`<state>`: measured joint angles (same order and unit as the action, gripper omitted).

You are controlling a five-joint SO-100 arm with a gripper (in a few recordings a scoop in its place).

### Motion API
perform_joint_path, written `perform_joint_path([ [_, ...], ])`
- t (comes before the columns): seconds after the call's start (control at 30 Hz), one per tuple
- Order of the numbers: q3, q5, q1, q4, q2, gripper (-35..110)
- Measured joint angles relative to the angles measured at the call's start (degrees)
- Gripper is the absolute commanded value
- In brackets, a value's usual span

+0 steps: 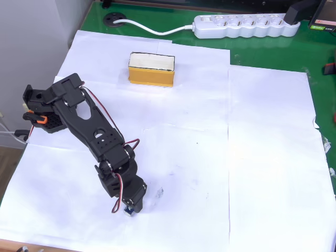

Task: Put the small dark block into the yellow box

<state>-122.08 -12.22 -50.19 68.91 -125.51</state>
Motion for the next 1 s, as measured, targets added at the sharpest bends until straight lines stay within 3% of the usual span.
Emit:
perform_joint_path([
  [0.3,5.8,-0.4,-0.2,1.8,7.6,0],
  [0.57,3.8,-8.0,1.2,18.6,27.9,0],
  [0.77,-2.1,-21.7,12.4,26.9,42.5,0],
  [1.0,-4.9,-45.4,31.9,31.7,51.0,0],
])
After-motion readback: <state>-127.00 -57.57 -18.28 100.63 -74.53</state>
